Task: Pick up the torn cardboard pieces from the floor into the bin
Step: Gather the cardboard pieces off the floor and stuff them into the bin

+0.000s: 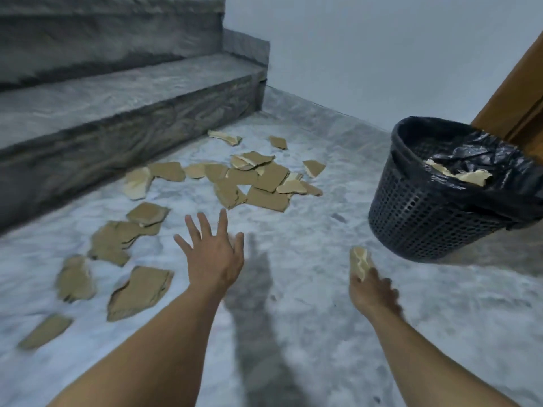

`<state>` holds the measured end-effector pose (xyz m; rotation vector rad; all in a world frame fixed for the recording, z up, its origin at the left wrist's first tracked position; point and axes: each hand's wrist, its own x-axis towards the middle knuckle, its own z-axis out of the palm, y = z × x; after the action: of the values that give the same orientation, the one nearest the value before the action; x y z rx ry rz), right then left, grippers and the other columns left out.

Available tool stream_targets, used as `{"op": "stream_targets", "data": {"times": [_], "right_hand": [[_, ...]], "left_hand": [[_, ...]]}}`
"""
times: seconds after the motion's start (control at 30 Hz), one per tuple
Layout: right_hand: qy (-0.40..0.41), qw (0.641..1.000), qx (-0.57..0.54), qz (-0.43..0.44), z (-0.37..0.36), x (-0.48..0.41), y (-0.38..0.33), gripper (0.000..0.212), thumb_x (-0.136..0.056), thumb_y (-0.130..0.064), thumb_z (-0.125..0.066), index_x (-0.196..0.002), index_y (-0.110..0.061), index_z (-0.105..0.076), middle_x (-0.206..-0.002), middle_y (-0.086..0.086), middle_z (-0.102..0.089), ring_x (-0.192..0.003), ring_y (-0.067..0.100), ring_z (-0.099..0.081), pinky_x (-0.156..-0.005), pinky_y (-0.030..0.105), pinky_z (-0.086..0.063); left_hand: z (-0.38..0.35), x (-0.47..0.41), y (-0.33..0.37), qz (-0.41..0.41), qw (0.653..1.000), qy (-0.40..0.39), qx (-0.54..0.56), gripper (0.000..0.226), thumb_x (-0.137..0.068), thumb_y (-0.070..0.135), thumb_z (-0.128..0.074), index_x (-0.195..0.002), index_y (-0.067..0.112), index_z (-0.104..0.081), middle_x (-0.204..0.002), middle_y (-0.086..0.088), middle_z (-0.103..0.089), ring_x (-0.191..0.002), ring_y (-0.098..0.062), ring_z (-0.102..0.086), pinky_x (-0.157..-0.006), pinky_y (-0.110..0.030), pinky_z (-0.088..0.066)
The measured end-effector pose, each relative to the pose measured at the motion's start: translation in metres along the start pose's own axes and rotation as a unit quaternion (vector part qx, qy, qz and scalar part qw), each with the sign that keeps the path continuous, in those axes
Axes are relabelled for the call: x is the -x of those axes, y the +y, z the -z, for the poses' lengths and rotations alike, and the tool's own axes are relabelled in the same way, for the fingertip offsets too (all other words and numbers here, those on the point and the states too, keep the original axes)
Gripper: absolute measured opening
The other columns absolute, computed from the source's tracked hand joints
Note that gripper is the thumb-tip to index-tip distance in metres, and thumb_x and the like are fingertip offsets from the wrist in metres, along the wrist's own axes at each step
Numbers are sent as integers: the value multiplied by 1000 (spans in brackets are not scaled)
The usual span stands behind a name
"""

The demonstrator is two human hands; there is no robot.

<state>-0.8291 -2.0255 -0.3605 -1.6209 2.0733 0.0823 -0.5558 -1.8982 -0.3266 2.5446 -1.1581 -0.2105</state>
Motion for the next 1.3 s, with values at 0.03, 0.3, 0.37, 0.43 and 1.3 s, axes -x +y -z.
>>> {"op": "stream_targets", "data": {"times": [0.03, 0.3, 0.37, 0.43, 1.3], "right_hand": [[19, 999, 38, 16, -5, 2, -8, 62, -104, -51, -30, -159, -24, -21, -162, 16, -20, -144, 39, -23, -116, 57, -22], [25, 965, 179, 192, -55, 28, -89, 65, -108, -45, -25, -161, -10, -13, -169, 9, -11, -153, 32, -12, -117, 57, -18], [20, 953, 195, 232, -65, 33, -116, 64, -108, -44, -25, -161, -10, -14, -168, 8, -13, -152, 32, -14, -117, 58, -16], [7, 937, 200, 285, -77, 41, -141, 63, -108, -44, -26, -161, -10, -16, -169, 9, -13, -153, 32, -13, -118, 60, -15], [152, 864, 73, 475, -95, -37, -373, 79, -92, -79, -30, -156, -33, -32, -165, 13, -20, -149, 36, -18, -116, 59, -16]], "left_hand": [[1, 1, -18, 28, 999, 13, -13, 72, -101, 63, -20, -161, 31, 2, -168, -16, 5, -152, -41, 16, -118, -67, 5], [6, 22, -136, 214, 976, 29, -18, 94, -85, 85, -26, -160, 37, 4, -166, -20, 15, -150, -47, 19, -113, -75, 8], [7, 20, -154, 236, 971, 20, -19, 100, -80, 91, -25, -159, 38, 6, -166, -21, 16, -149, -49, 19, -110, -74, 13], [4, 18, -167, 269, 963, 3, 1, 104, -76, 95, -22, -159, 38, 6, -166, -20, 15, -148, -51, 19, -111, -74, 14], [-24, -116, -156, 179, 978, 104, -4, 84, -80, 92, -17, -146, 42, -28, -152, -13, -31, -150, -37, -9, -119, -61, -5]]}}
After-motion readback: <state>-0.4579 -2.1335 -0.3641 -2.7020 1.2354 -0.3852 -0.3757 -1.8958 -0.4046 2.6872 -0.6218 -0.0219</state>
